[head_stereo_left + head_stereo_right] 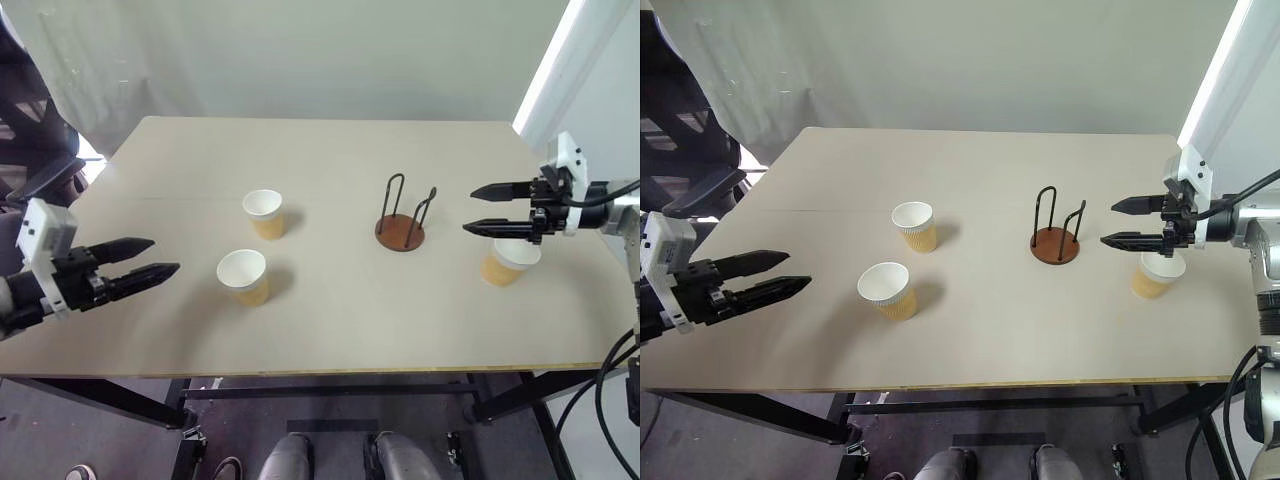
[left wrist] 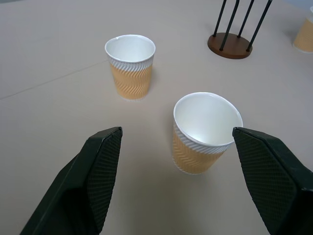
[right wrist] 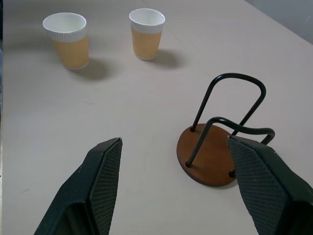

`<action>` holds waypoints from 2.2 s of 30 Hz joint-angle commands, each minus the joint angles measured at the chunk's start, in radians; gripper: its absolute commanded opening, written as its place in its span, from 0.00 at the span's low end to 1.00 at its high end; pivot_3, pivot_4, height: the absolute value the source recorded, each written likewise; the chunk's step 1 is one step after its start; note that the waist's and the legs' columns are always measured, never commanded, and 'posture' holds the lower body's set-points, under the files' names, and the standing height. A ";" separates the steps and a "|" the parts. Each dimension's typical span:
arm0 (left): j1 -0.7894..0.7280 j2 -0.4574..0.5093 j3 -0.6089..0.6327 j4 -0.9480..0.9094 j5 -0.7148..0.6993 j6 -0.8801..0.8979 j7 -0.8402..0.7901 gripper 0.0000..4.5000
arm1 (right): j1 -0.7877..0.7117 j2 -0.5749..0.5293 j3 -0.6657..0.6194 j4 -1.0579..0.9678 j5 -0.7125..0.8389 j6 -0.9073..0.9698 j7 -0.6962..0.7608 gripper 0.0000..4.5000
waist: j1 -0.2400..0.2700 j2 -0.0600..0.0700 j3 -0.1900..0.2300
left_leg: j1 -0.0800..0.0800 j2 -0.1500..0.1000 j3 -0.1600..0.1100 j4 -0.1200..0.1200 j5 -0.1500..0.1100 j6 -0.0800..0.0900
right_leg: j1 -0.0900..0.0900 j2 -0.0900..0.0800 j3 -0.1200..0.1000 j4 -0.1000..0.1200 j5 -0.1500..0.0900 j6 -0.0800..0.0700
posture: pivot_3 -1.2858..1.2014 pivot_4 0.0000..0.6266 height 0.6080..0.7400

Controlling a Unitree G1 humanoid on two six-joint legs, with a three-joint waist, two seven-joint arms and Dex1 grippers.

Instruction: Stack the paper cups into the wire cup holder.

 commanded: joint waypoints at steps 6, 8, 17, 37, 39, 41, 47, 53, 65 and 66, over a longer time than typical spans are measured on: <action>-0.022 0.024 0.014 -0.002 -0.002 -0.015 -0.015 0.86 | -0.008 -0.012 -0.032 -0.032 0.025 0.000 -0.010 0.78 | 0.000 0.000 0.000 | 0.000 0.000 0.000 0.000 0.000 0.000 | 0.000 0.000 0.000 0.000 0.000 0.000 | 0.52 0.24 1.00; -0.027 0.030 0.021 -0.001 -0.005 -0.011 -0.019 0.86 | 0.003 -0.009 -0.035 -0.051 0.040 0.015 -0.006 0.78 | 0.000 0.000 0.000 | 0.000 0.000 0.000 0.000 0.000 0.000 | 0.000 0.000 0.000 0.000 0.000 0.000 | 0.52 0.24 1.00; -0.026 0.118 0.077 -0.055 -0.071 0.052 -0.108 0.86 | 0.179 0.076 -0.022 -0.404 0.176 0.262 -0.141 0.78 | -0.001 0.000 0.000 | 0.000 0.000 0.000 -0.001 0.000 0.000 | 0.000 0.001 0.000 0.000 -0.002 0.001 | 0.52 0.24 1.00; -0.047 -0.087 0.018 -0.286 -0.191 0.029 0.052 0.86 | 0.219 0.449 0.024 -0.383 -0.052 0.479 -0.922 0.78 | 0.004 -0.003 -0.001 | 0.001 0.002 0.000 0.001 0.000 0.000 | 0.000 0.001 -0.001 0.002 -0.001 0.002 | 0.52 0.24 1.00; -0.047 -0.102 0.009 -0.290 -0.184 0.010 0.066 0.86 | 0.213 0.472 0.023 -0.363 -0.066 0.453 -0.949 0.78 | 0.004 -0.003 -0.001 | 0.001 0.002 0.000 0.001 0.000 0.000 | 0.000 0.001 -0.001 0.002 -0.001 0.002 | 0.52 0.24 1.00; -0.036 -0.109 0.006 -0.295 -0.182 0.000 0.071 0.86 | 0.209 0.484 0.025 -0.352 -0.078 0.432 -0.967 0.78 | 0.005 -0.003 -0.001 | 0.001 0.002 0.000 0.000 0.000 0.000 | 0.000 0.001 -0.001 0.001 -0.001 0.002 | 0.52 0.24 1.00; -0.014 -0.128 -0.001 -0.303 -0.167 -0.028 0.095 0.86 | 0.178 0.519 0.029 -0.294 -0.111 0.363 -1.013 0.78 | 0.005 -0.003 -0.001 | 0.000 0.002 0.000 0.000 -0.001 -0.002 | -0.001 0.001 -0.001 0.001 -0.001 0.003 | 0.52 0.24 1.00; -0.009 -0.131 -0.006 -0.309 -0.162 -0.040 0.110 0.86 | 0.132 0.570 0.025 -0.196 -0.143 0.258 -1.064 0.78 | 0.005 -0.002 -0.001 | 0.001 0.002 0.000 0.000 -0.005 -0.009 | -0.001 0.001 -0.001 0.001 0.000 0.003 | 0.52 0.24 1.00; -0.011 -0.114 0.005 -0.312 -0.162 -0.044 0.126 0.87 | 0.150 0.638 0.038 -0.143 -0.150 0.186 -1.051 0.34 | 0.006 -0.002 -0.001 | 0.000 0.002 0.000 0.000 -0.006 -0.011 | -0.001 0.002 -0.001 0.001 0.000 0.002 | 0.52 0.24 1.00; -0.011 -0.112 0.007 -0.311 -0.161 -0.044 0.126 0.87 | 0.154 0.635 0.040 -0.144 -0.149 0.185 -1.043 0.25 | 0.007 -0.003 -0.001 | 0.000 0.002 0.000 0.000 -0.007 -0.012 | -0.001 0.002 -0.001 0.001 0.000 0.002 | 0.52 0.24 1.00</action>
